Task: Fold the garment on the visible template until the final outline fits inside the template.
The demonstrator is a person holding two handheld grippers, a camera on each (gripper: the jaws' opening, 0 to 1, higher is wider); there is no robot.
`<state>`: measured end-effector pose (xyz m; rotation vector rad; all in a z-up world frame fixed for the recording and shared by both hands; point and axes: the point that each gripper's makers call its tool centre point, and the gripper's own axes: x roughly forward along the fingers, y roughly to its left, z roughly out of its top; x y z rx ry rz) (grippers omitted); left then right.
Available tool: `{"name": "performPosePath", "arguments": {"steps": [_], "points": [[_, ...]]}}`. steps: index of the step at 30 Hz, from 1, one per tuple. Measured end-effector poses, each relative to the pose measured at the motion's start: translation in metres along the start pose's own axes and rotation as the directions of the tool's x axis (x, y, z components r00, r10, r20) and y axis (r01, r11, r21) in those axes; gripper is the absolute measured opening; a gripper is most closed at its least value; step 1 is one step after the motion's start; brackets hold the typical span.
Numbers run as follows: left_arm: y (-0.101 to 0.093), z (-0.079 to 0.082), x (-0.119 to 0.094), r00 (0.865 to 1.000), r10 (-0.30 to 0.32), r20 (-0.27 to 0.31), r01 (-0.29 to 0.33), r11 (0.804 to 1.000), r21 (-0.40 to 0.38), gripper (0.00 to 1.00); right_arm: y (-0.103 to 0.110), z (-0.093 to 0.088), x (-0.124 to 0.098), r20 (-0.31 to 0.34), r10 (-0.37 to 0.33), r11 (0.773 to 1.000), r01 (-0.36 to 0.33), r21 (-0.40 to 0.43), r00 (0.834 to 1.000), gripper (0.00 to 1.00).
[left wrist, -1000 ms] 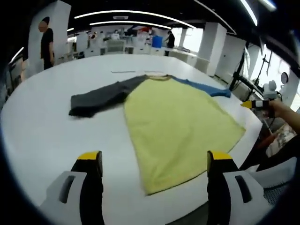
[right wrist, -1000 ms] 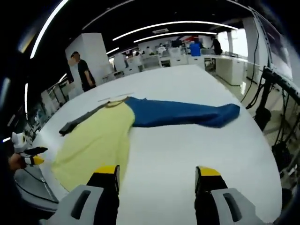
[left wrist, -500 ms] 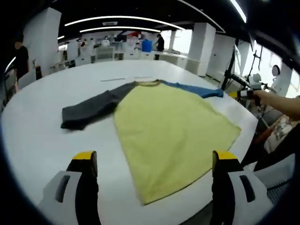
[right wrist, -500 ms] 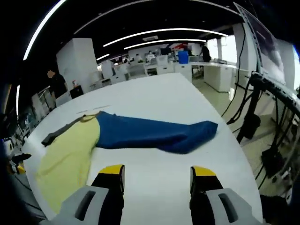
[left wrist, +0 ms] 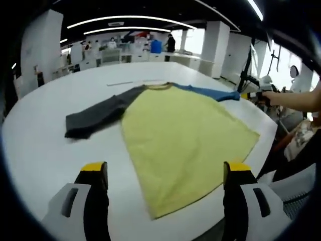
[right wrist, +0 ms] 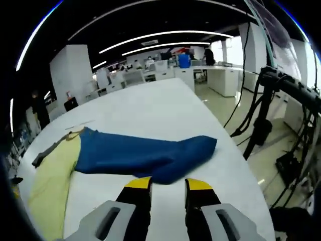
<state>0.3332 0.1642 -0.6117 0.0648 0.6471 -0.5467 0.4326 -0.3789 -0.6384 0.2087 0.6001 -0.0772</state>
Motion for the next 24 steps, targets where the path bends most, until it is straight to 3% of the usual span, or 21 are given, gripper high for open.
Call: {"name": "performPosePath", "arguments": {"steps": [8, 13, 18, 24], "points": [[-0.001, -0.004, 0.0, 1.0, 0.0, -0.012, 0.0, 1.0, -0.007, 0.9, -0.007, 0.0, 0.017, -0.033, -0.015, 0.999, 0.017, 0.034, 0.999, 0.19], [0.0, -0.007, 0.0, 1.0, 0.007, -0.029, -0.007, 1.0, 0.003, 0.88, -0.007, -0.001, 0.023, -0.044, -0.021, 0.999, 0.022, 0.039, 0.999, 0.12], [0.002, -0.007, -0.001, 0.999, 0.017, -0.033, -0.017, 1.0, -0.003, 0.88, -0.013, -0.001, 0.023, -0.05, -0.05, 0.997, 0.052, 0.048, 0.998, 0.01], [0.003, -0.008, -0.003, 0.999, 0.024, -0.04, -0.024, 1.0, 0.002, 0.88, -0.02, 0.008, 0.021, -0.054, -0.047, 0.997, 0.051, 0.065, 0.997, 0.0]]}}
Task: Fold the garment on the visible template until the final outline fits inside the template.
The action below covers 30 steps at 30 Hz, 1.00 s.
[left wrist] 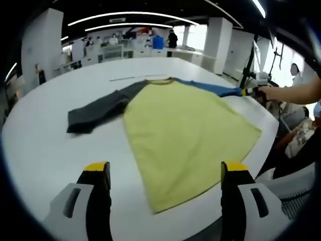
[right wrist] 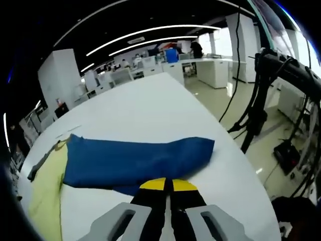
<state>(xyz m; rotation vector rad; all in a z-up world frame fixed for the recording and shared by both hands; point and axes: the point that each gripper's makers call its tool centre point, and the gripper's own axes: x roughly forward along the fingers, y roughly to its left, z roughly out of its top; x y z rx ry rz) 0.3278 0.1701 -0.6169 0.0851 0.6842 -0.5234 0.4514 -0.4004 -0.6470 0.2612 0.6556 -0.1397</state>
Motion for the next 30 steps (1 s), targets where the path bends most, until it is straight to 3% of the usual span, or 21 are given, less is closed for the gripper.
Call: {"name": "performPosePath", "arguments": {"steps": [6, 12, 30], "points": [[0.0, -0.006, -0.002, 1.0, 0.001, -0.011, -0.001, 1.0, -0.01, 0.87, 0.003, 0.004, -0.002, -0.04, 0.01, 0.999, -0.012, -0.048, 0.999, 0.0], [-0.001, -0.006, -0.002, 1.0, 0.003, -0.007, -0.003, 1.0, -0.015, 0.87, 0.002, -0.004, -0.001, -0.073, -0.003, 0.999, 0.0, -0.042, 0.997, 0.0], [-0.002, 0.0, -0.004, 1.0, -0.01, 0.011, 0.01, 1.0, 0.014, 0.89, 0.031, 0.027, -0.01, -0.014, 0.049, 0.993, -0.05, -0.107, 0.999, 0.0]]}}
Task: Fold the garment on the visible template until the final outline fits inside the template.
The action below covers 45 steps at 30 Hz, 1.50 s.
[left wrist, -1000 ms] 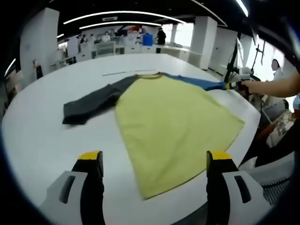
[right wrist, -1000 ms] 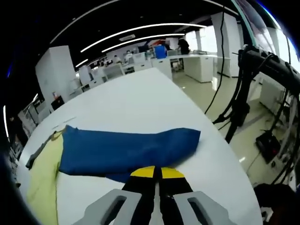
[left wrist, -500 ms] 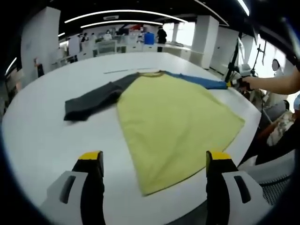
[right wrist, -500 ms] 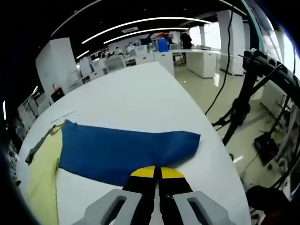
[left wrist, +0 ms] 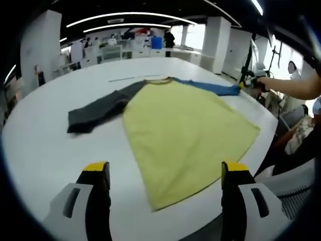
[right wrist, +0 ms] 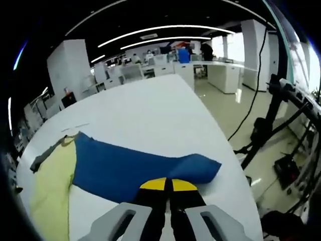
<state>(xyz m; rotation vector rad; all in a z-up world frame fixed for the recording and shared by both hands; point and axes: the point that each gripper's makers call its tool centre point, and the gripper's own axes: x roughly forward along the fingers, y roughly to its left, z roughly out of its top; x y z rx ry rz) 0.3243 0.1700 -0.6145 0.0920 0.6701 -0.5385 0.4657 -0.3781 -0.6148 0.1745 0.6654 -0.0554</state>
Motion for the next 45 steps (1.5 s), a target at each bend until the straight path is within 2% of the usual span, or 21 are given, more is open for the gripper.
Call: {"name": "performPosePath", "arguments": {"steps": [6, 14, 19, 33, 45], "points": [[0.001, 0.007, -0.001, 1.0, -0.005, 0.025, 0.005, 1.0, 0.0, 0.9, 0.017, 0.012, -0.002, 0.026, 0.039, 0.999, -0.039, 0.004, 0.999, 0.0], [0.002, 0.012, -0.002, 0.999, -0.018, 0.041, 0.018, 1.0, 0.017, 0.92, 0.037, 0.028, -0.004, 0.047, 0.072, 0.997, -0.07, -0.034, 0.996, 0.0], [0.0, 0.016, -0.003, 0.998, -0.03, 0.053, 0.029, 0.999, 0.028, 0.94, 0.048, 0.031, -0.001, 0.035, 0.093, 0.994, -0.091, -0.053, 0.995, 0.0], [0.004, 0.018, -0.008, 0.996, -0.034, 0.084, 0.033, 0.999, 0.008, 0.95, 0.109, 0.04, 0.0, 0.022, 0.191, 0.974, -0.186, -0.126, 0.981, 0.0], [0.002, 0.012, -0.009, 0.996, -0.042, 0.073, 0.042, 0.999, 0.006, 0.94, 0.162, 0.04, 0.007, 0.001, 0.254, 0.949, -0.249, -0.192, 0.967, 0.0]]}}
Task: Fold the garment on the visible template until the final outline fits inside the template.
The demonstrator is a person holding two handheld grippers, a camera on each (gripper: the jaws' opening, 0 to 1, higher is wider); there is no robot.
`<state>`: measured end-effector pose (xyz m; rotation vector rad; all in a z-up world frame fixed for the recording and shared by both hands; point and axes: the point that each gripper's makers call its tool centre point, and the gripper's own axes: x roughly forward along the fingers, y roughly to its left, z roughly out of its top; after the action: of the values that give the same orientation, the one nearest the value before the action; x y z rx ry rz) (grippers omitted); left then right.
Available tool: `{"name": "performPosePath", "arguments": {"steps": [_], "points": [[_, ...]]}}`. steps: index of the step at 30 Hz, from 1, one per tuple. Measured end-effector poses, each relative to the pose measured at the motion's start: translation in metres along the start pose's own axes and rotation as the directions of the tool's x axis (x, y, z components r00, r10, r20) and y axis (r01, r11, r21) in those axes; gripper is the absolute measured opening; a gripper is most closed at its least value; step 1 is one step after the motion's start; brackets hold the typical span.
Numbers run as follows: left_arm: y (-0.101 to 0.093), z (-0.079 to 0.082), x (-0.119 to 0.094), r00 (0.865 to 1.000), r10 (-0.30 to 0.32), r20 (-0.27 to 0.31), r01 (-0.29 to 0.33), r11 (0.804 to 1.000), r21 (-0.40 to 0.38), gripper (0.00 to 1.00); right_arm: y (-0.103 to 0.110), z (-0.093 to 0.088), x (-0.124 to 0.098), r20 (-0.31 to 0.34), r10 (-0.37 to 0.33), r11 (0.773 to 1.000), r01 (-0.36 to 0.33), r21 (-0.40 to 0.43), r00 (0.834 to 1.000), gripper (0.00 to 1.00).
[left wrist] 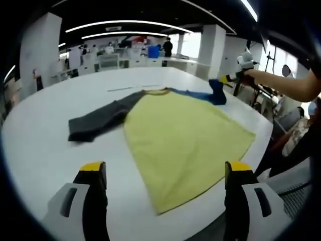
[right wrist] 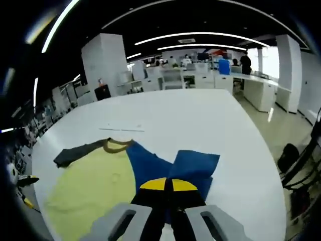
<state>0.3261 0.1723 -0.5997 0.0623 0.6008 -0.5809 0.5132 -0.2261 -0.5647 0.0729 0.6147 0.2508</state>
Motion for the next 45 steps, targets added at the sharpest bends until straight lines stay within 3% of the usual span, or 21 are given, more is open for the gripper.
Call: {"name": "performPosePath", "arguments": {"steps": [17, 27, 45], "points": [[-0.004, -0.003, 0.001, 1.0, -0.013, 0.003, 0.013, 1.0, -0.005, 0.94, 0.079, 0.012, 0.035, -0.006, 0.099, 0.992, -0.099, -0.08, 0.995, 0.0], [0.0, -0.008, -0.003, 1.0, 0.003, 0.005, -0.003, 1.0, -0.025, 0.94, 0.109, 0.012, 0.05, -0.014, 0.139, 0.986, -0.14, -0.093, 0.99, 0.0], [-0.002, -0.012, -0.003, 1.0, -0.004, 0.004, 0.004, 1.0, -0.028, 0.93, 0.147, 0.014, 0.072, -0.018, 0.192, 0.981, -0.192, -0.028, 0.981, 0.0]]}}
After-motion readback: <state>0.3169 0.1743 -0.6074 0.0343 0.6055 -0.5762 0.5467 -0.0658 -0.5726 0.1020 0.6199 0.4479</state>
